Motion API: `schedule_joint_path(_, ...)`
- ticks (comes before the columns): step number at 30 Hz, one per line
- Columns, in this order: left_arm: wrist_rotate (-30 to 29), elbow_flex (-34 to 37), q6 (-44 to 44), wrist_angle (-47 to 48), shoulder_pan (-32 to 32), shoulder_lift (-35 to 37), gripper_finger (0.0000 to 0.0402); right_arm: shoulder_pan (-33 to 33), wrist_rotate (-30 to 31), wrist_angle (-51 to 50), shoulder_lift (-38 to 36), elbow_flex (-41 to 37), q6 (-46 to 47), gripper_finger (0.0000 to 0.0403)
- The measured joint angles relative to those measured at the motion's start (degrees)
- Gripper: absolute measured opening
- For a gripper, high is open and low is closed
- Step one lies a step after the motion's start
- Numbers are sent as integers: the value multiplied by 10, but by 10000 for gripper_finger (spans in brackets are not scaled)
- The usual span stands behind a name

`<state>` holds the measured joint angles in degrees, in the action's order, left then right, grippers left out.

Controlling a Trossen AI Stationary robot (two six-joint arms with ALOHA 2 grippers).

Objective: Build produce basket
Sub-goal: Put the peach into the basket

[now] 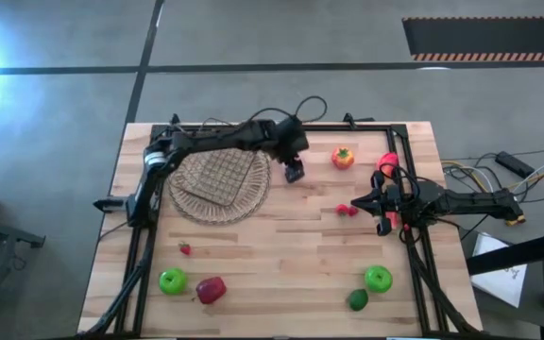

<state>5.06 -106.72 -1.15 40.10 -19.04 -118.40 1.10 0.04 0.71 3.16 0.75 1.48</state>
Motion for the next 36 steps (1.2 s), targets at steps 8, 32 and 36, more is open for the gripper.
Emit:
schedule_joint_path(8,14,6,0,-12,-29,-1,292,0,0,0,0,0,0,9)
schedule_joint_path(32,-161,112,-30,-152,0,-3,341,0,0,0,0,0,0,9)
schedule_joint_path(36,-160,135,-38,-181,-1,-5,341,0,0,0,0,0,0,9)
